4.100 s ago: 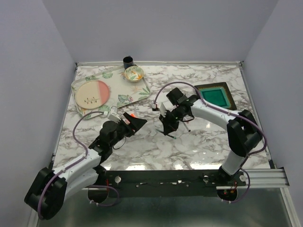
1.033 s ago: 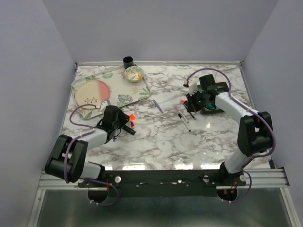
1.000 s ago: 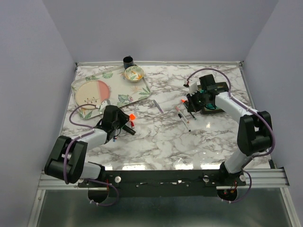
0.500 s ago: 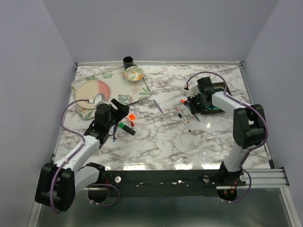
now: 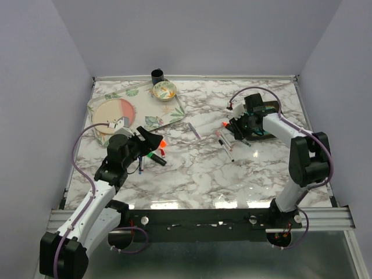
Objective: Open the pen caps
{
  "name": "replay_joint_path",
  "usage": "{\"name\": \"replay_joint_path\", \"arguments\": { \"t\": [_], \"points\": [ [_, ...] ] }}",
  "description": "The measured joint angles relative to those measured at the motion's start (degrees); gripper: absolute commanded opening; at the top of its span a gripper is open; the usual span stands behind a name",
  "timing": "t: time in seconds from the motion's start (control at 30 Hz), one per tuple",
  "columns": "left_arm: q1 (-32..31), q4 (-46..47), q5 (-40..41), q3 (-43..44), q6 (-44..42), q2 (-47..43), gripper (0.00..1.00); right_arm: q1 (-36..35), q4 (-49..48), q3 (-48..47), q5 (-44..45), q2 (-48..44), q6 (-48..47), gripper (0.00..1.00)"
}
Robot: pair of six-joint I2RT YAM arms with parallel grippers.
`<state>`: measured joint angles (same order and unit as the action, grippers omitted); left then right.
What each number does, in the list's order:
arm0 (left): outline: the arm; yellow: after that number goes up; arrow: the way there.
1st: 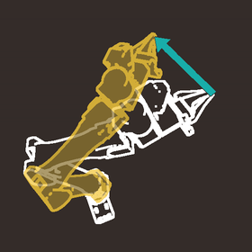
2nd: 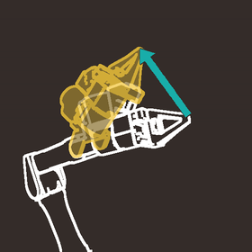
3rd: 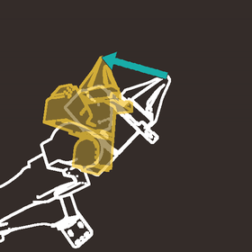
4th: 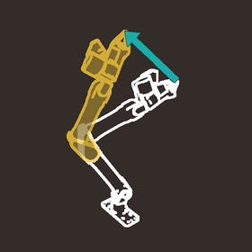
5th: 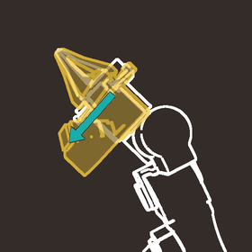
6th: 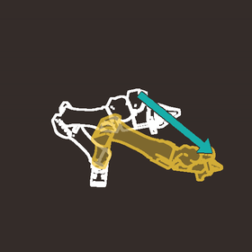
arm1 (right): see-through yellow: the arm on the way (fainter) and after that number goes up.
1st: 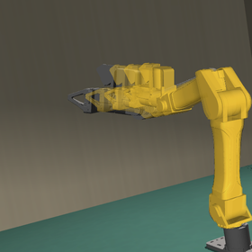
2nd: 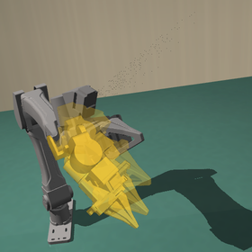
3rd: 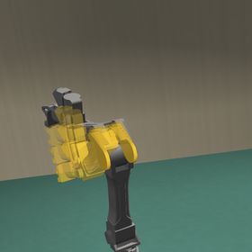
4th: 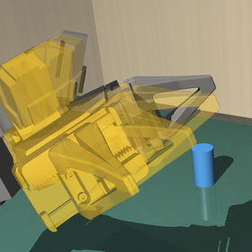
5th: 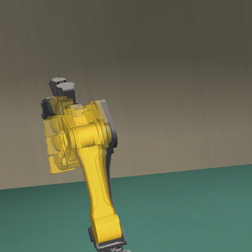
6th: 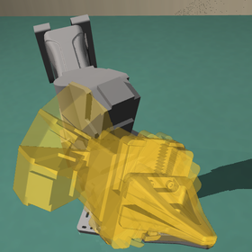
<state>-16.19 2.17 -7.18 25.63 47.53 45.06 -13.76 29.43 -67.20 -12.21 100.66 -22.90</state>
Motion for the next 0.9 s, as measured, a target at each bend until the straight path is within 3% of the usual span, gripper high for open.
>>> {"name": "replay_joint_path", "arguments": {
  "t": [0.2,0.4,0.63,0.9],
  "points": [
    [0.0,-1.1,-4.5,-1.4,-0.1,-1.9,0.84,-0.2,0.7,0.7,-10.0,-6.6,-2.8,0.45],
    [-0.5,-1.6,-6.4,-2.8,0.0,-1.9,0.85,-3.3,4.7,0.5,-13.3,-4.6,-4.9,0.45],
    [-0.8,-1.7,-6.6,-3.1,0.0,-1.9,0.84,-10.1,10.1,-0.2,-8.5,-1.1,-5.7,0.46],
    [-1.0,-2.2,-6.6,-3.1,0.0,-3.1,0.85,-11.8,11.7,-0.2,-1.0,2.0,-5.6,0.46]
  ]
}}
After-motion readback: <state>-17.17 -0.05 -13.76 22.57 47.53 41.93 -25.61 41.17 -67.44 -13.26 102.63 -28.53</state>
